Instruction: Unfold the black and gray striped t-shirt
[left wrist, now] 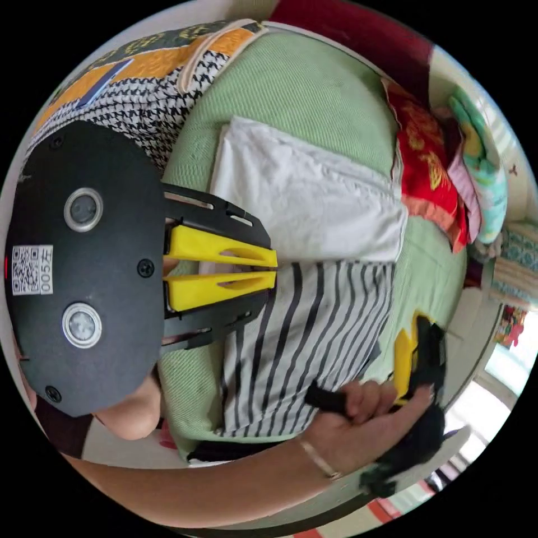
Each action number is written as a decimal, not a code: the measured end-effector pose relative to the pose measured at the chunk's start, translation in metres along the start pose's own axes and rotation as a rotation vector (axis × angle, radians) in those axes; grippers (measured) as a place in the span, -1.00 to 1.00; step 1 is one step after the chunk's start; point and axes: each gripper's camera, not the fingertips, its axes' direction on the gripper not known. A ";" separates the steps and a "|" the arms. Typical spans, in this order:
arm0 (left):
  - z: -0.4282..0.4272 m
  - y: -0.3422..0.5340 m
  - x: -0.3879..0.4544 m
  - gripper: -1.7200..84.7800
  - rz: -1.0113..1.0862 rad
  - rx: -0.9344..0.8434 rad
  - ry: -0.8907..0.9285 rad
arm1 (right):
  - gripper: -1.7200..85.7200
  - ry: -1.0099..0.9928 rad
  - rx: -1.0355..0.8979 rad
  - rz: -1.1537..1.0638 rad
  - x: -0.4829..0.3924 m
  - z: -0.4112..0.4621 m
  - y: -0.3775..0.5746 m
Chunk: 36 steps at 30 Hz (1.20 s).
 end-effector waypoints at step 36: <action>0.042 0.010 0.089 -0.98 0.120 -0.094 -0.058 | -0.69 0.385 0.041 0.276 0.255 -0.041 0.178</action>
